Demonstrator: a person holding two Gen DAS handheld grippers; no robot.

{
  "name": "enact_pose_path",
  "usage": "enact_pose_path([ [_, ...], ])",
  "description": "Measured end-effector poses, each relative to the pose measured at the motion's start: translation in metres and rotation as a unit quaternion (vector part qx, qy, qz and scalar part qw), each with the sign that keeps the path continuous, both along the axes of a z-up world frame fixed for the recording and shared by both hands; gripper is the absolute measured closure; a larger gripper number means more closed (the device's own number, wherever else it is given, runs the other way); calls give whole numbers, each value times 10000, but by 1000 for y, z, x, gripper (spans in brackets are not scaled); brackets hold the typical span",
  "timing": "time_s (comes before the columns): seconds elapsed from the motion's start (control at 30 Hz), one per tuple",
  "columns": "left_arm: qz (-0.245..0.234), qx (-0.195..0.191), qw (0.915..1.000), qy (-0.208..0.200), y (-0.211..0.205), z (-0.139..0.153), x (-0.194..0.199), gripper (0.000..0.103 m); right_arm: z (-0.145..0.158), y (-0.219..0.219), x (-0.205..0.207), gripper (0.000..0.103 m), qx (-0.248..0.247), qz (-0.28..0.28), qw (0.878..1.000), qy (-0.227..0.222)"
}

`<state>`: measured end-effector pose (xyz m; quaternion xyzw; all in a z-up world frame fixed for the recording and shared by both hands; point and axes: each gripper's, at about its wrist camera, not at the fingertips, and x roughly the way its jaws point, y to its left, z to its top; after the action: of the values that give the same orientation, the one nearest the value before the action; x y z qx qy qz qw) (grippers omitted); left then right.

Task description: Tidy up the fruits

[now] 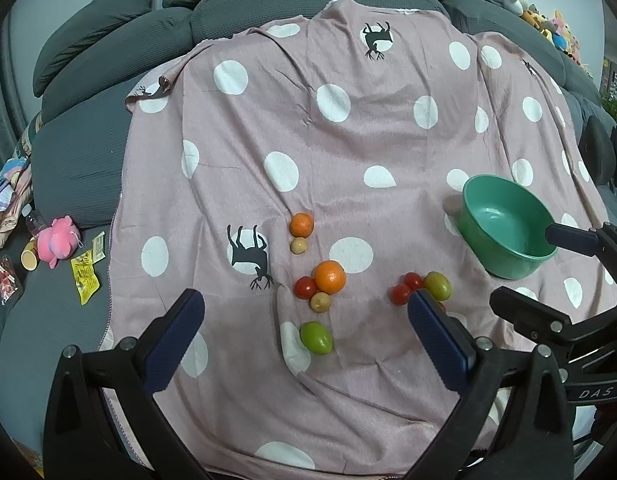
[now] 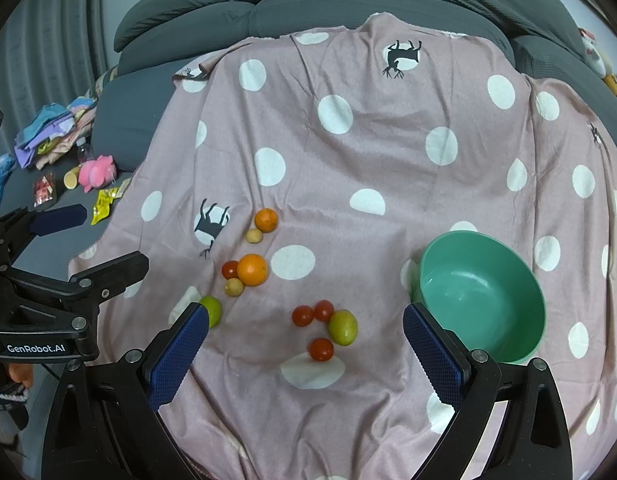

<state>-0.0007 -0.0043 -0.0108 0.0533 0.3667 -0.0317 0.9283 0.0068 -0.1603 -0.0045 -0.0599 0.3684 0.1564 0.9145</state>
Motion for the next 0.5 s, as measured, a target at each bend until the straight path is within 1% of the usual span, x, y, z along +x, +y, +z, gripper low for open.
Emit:
enact_pose_path([
  [0.5, 2, -13, 10000, 20, 0, -1, 0, 1, -1, 1, 0, 5, -8, 6, 10000, 13],
])
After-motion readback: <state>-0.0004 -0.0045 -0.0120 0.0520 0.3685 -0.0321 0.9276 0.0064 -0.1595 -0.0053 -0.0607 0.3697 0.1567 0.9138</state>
